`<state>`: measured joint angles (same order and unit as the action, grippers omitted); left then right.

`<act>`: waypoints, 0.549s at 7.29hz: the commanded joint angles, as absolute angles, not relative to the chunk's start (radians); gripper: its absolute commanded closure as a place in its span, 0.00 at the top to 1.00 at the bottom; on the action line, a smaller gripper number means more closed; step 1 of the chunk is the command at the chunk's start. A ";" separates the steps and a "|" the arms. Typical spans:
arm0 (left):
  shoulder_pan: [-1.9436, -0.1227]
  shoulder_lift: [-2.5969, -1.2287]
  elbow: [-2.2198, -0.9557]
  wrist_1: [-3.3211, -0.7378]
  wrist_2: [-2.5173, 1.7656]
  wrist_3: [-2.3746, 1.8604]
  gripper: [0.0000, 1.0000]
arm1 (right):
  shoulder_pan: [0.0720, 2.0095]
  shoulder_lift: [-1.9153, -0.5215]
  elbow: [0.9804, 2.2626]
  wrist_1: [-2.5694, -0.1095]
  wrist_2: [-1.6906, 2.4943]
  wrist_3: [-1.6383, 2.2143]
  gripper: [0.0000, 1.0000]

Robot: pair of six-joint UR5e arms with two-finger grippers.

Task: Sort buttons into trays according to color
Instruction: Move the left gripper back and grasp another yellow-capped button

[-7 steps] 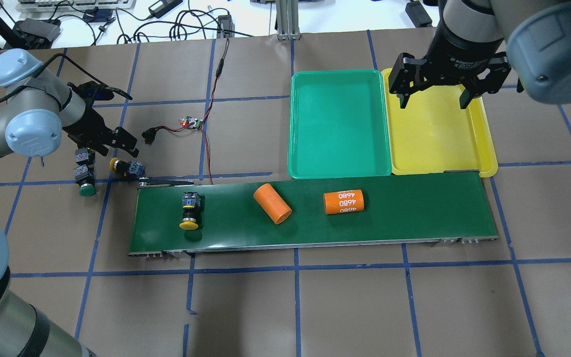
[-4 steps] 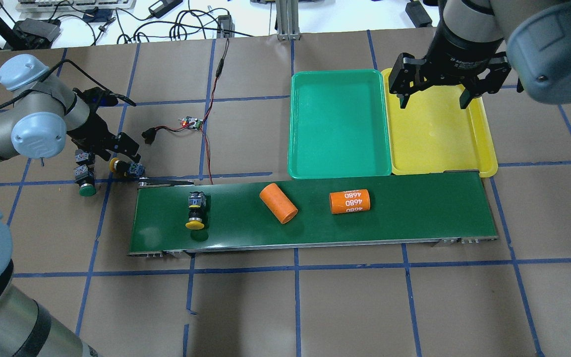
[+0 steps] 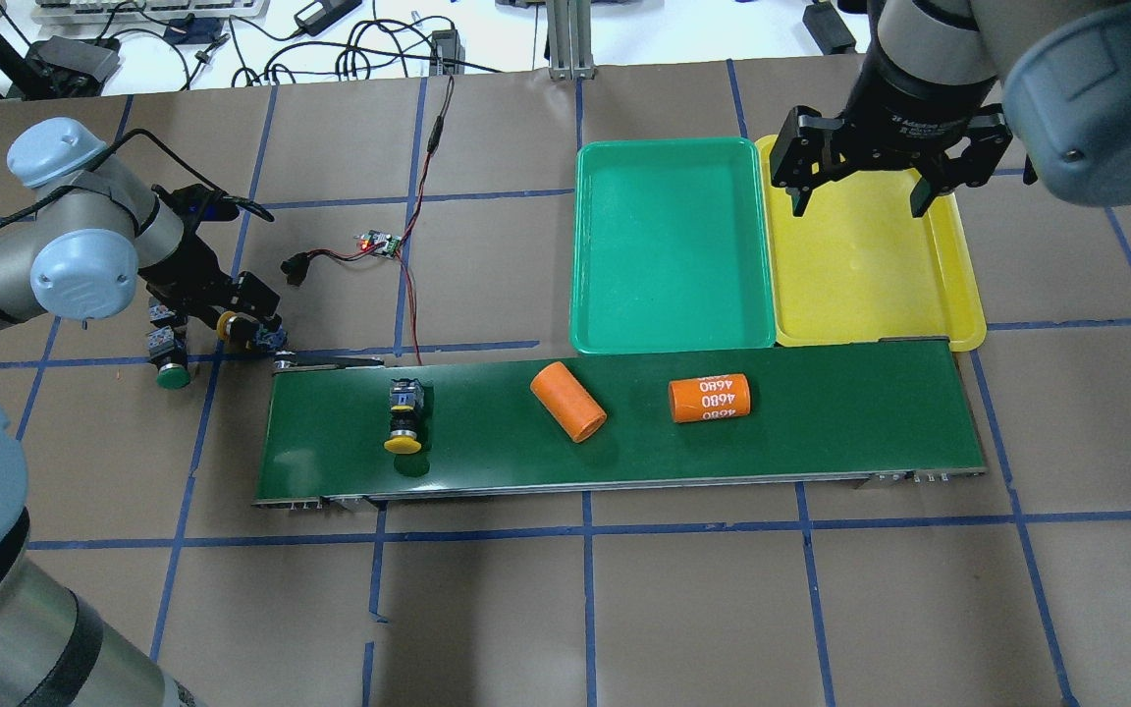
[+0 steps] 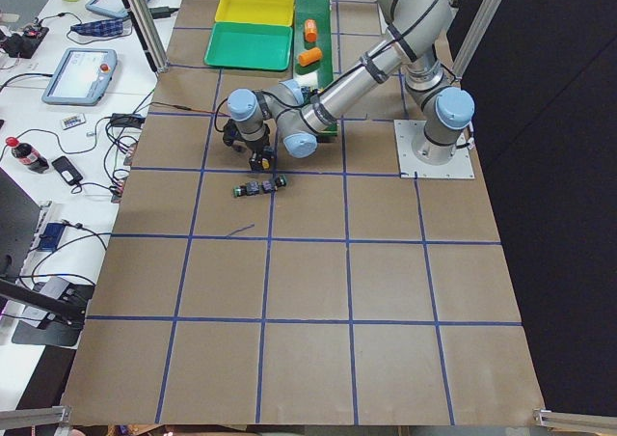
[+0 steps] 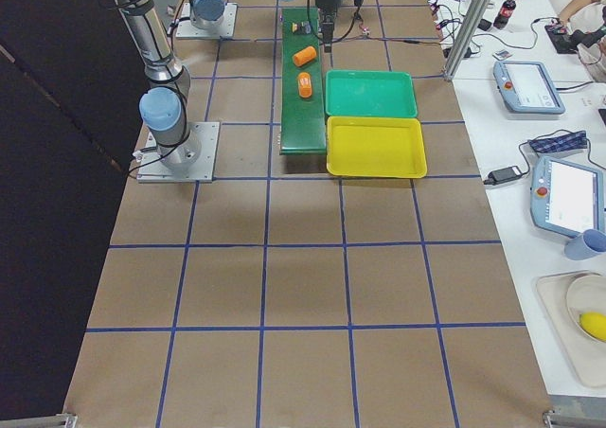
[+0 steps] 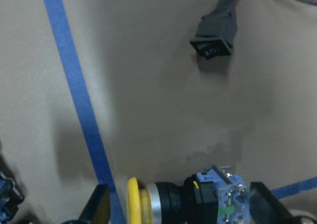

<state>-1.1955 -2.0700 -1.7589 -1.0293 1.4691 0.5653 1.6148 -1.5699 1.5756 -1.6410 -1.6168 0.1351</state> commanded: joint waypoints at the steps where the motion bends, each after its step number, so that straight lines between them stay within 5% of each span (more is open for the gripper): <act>1: -1.198 -2.069 -1.766 -1.031 1.468 0.560 1.00 | 1.615 -1.571 1.589 -1.649 -1.617 0.135 1.00; 4: -1.198 -2.075 -1.776 -1.023 1.463 0.558 1.00 | 1.615 -1.571 1.591 -1.649 -1.618 0.133 1.00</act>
